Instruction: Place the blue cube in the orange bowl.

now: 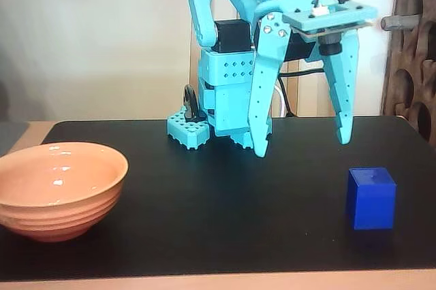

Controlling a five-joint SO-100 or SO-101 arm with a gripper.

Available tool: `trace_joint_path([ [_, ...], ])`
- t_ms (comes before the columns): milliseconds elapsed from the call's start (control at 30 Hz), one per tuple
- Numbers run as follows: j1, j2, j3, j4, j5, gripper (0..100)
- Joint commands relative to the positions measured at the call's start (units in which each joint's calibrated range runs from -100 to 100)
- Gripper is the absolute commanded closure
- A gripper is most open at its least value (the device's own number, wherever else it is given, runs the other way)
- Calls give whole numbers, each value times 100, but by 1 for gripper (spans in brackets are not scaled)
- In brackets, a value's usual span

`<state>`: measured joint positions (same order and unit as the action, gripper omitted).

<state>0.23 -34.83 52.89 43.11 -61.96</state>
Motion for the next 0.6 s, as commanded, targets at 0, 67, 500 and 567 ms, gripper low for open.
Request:
trace_joint_path([
  [0, -314, -6, -779, -260, -134, 71],
  [67, -395, -6, -733, -260, -140, 71],
  [500, -1026, 514, -516, -574, -444, 71],
  [567, -1137, 693, -470, -896, -517, 71],
])
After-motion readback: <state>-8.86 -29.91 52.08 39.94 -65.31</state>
